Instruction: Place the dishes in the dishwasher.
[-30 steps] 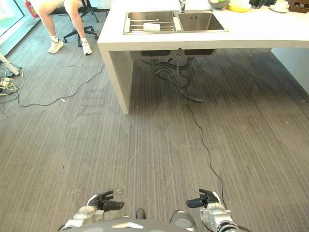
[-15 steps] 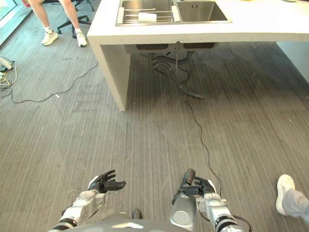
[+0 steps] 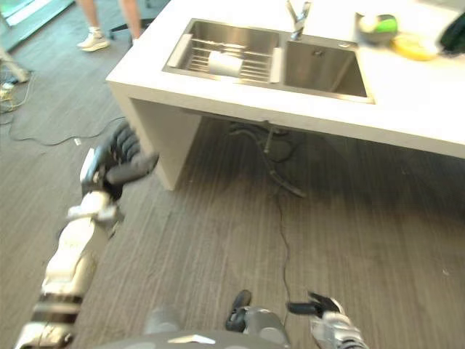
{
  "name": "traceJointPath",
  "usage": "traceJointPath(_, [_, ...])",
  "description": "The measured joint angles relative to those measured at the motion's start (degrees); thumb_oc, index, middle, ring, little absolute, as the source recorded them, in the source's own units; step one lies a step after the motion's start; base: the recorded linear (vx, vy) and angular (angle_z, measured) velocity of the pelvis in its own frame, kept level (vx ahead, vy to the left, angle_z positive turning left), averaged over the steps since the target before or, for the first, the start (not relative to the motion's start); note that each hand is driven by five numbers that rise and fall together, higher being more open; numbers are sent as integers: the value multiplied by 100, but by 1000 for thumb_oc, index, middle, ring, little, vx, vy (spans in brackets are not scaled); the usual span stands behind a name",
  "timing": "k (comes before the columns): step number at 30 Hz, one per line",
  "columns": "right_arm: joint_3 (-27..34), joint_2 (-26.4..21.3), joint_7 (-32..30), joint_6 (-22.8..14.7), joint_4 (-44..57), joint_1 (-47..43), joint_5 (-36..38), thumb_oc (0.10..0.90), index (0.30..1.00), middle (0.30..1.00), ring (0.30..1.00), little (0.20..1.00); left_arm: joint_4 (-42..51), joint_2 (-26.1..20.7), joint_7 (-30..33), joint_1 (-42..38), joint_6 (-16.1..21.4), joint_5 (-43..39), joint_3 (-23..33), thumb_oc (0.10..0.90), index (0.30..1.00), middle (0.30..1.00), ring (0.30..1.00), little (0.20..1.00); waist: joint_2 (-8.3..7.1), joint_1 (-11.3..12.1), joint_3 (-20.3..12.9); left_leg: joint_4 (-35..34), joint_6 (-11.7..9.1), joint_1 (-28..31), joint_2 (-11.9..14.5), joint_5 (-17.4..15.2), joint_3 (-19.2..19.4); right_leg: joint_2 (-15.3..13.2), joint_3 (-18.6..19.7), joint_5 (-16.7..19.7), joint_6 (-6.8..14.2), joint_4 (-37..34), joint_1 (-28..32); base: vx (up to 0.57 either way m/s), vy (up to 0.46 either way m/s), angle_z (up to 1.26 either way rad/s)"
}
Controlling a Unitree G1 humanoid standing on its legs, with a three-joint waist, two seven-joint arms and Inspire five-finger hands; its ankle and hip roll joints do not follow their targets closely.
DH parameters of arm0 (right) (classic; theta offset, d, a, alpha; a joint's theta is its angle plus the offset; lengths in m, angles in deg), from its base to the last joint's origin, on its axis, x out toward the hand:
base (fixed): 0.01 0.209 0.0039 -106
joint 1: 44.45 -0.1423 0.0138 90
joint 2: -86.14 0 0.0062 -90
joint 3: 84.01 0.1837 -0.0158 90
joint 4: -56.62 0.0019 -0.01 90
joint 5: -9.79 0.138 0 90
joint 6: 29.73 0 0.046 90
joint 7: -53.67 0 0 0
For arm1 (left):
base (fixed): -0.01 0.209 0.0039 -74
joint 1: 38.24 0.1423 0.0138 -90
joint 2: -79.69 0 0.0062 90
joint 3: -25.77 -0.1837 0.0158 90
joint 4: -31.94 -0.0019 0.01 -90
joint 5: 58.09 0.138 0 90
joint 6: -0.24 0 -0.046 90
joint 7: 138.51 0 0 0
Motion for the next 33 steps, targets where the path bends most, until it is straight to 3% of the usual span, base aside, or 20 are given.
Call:
traceJointPath(1, [-5,15,-28,-11,-118,4,3,800,900,900,900,900,258,-8,11,-5,118,96,65,800,900,900,900,900,-97,43,54,-216,85,-229,-228,-511,187,-14,21,-14,38,-168,192,294,-43,0])
traceJointPath(3, [2,10,-22,-49,-181,92,31,800,900,900,900,900,628,0,53,3,307,275,87,800,900,900,900,900,-196,70,107,-1244,292,-533,-694,-994,699,-26,-19,-6,162,-553,611,152,13,10])
traceJointPath(4, [3,-7,-9,-59,-176,130,42,800,900,900,900,900,723,-3,51,31,406,337,89,800,900,900,900,900,-196,98,129,-1868,384,-580,-818,-976,982,-23,-26,-38,249,-656,819,242,58,-21])
traceJointPath(5, [-9,5,31,-120,2,208,56,800,900,900,900,900,775,-7,37,86,527,527,91,800,900,900,900,900,-225,146,129,-3118,525,-706,-1023,-849,1426,-13,-9,-119,401,-927,1242,175,54,-27])
traceJointPath(6, [-9,5,31,-120,2,208,56,800,900,900,900,900,775,-7,37,86,527,527,91,800,900,900,900,900,-225,146,129,-3118,525,-706,-1023,-849,1426,-13,-9,-119,401,-927,1242,158,116,-70])
traceJointPath(7, [-113,65,54,-265,118,89,53,800,900,900,900,900,877,-9,34,92,632,654,152,800,900,900,900,900,-198,251,149,-4295,461,-882,-1087,-516,1362,52,34,-175,555,-1209,1449,139,120,-63])
traceJointPath(9, [-254,152,64,-307,84,-66,29,800,900,900,900,900,850,22,-2,96,649,794,151,800,900,900,900,900,-140,251,173,-5154,354,-878,-1279,-86,946,44,165,-283,752,-1166,1605,204,106,-63])
traceJointPath(11, [-461,300,178,-301,109,0,-16,800,900,900,900,900,906,21,-43,324,654,875,169,800,900,900,900,900,-21,392,131,-5213,887,-332,-1315,267,980,121,358,-497,1090,-1068,1992,116,49,-75])
traceJointPath(12, [-441,542,159,-321,117,55,-11,800,900,900,900,900,897,-114,-62,396,649,874,171,800,900,900,900,900,-242,372,185,-5270,950,-82,-1468,579,952,-66,315,-647,1253,-940,2173,200,146,-50])
traceJointPath(13, [-447,734,245,-353,174,93,-17,800,900,900,900,900,923,-107,-84,433,619,872,142,800,900,900,900,900,-389,341,206,-5606,1038,171,-1521,534,858,-284,257,-832,1278,-582,1980,248,197,-11])
traceJointPath(15, [-591,842,320,-275,524,178,-21,800,900,900,900,900,802,-104,-83,434,524,867,153,800,900,900,900,900,-476,331,217,-5917,1139,516,-1679,450,932,-413,420,-806,1320,-849,1781,200,179,-7])
traceJointPath(18, [-676,920,395,-295,806,261,-22,800,900,900,900,900,802,-255,-207,426,468,867,129,800,900,900,900,900,-540,328,205,-6031,1005,950,-1842,128,997,-607,610,-536,1405,-836,1527,103,129,-3])
traceJointPath(21, [-679,1061,406,-298,883,332,-28,800,900,900,900,900,898,-465,-305,426,475,868,88,800,900,900,900,900,-835,369,43,-5955,1028,1058,-2028,-122,1089,-799,684,-368,1395,-689,1506,130,240,-5])
traceJointPath(22, [-678,1068,422,-278,862,238,-64,800,900,900,900,900,909,-472,-295,429,467,869,88,800,900,900,900,900,-849,423,45,-5898,1072,1140,-2003,-273,1223,-874,715,-380,1410,-312,1412,108,273,-27])
traceJointPath(23, [-677,1045,424,-268,861,194,-84,800,900,900,900,900,910,-480,-303,429,459,870,68,800,900,900,900,900,-765,431,87,-5893,1099,1231,-1948,-278,1261,-898,731,-378,1413,46,1291,67,204,-39])
traceJointPath(24, [-673,1024,435,-246,865,134,-156,800,900,900,900,900,911,-494,-323,426,455,869,42,800,900,900,900,900,-650,360,173,-5819,1170,1387,-1848,-363,1309,-990,751,-354,1455,904,1057,8,119,-18])
traceJointPath(26, [-673,1007,438,-202,886,162,-251,800,900,900,900,900,908,-534,-333,374,433,869,-123,800,900,900,900,900,-568,282,222,-5849,1188,1623,-1763,-474,1298,-1194,766,-351,1664,1895,744,34,108,-3])
traceJointPath(28, [-695,1021,485,-110,813,208,-259,800,900,900,900,900,904,-563,-383,289,394,868,-215,800,900,900,900,900,-531,255,270,-5849,1251,1799,-1751,-694,1328,-1439,692,-404,1751,2159,417,89,55,-13])
traceJointPath(31, [-669,881,436,-92,880,207,-319,800,900,900,900,900,880,-603,-388,244,348,866,-213,800,900,900,900,900,-389,206,277,-5928,1205,2000,-1727,-706,1353,-1725,364,-274,1767,984,412,85,-23,-4])
traceJointPath(33, [-637,813,440,-102,882,182,-469,800,900,900,900,900,856,-650,-413,200,341,867,-216,800,900,900,900,900,-299,149,299,-5957,1156,2022,-1714,-737,1282,-1827,443,54,1806,413,294,133,-55,22])
